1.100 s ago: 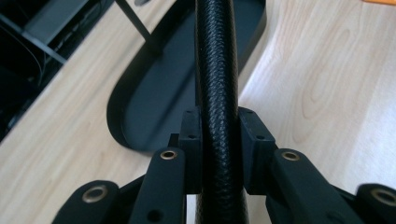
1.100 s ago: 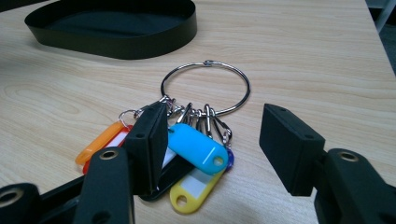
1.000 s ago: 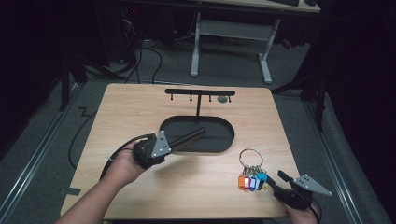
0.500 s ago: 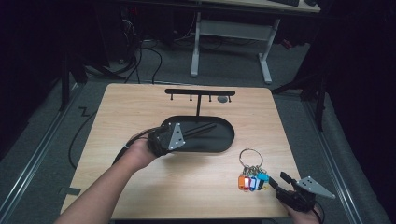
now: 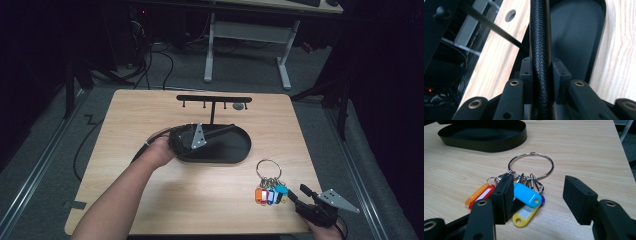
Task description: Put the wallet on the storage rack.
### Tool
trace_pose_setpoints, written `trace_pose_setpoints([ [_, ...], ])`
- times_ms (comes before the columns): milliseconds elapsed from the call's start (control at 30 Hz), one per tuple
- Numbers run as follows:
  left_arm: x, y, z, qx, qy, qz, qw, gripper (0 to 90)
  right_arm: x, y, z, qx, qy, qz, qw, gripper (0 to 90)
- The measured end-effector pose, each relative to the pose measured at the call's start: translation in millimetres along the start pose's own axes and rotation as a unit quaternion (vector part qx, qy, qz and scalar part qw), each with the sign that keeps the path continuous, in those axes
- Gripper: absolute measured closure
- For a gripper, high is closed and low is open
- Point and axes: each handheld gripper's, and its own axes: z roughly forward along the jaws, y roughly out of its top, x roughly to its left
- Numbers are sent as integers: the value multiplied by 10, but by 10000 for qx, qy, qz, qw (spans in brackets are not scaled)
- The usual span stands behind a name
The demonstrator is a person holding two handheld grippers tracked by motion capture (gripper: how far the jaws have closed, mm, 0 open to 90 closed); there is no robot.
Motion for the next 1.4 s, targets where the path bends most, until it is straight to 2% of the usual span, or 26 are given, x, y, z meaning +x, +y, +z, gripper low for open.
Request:
trace_pose_setpoints([
  [67,-6,17,57,23,-33,98,9999,742,-4,-3,5,4,24,7,10000,426],
  [300,-14,97,151,-91,-43,149,9998,742,-10,-3,36,21,65,20,10000,426],
  [533,29,122,267,32,-59,204,9998,741,6,7,27,-9,65,-2,10000,426],
  [733,34,140,355,88,23,316,9995,741,3,2,28,-9,74,22,10000,426],
  [833,60,121,369,53,11,285,9996,741,-4,3,31,-19,70,56,10000,426],
  [967,87,63,406,122,31,288,9995,742,-15,-5,44,10,76,60,10000,426],
  [1100,103,28,429,122,103,389,9991,742,-12,-7,51,26,77,55,10000,427],
  [1167,117,12,440,74,87,367,9993,741,-12,-11,52,33,76,63,9999,427],
  [1267,114,-2,457,109,76,381,9992,740,-12,-17,53,52,68,70,9999,428],
  [1400,83,-19,488,255,27,504,9984,735,-9,-20,53,60,69,69,9999,428],
])
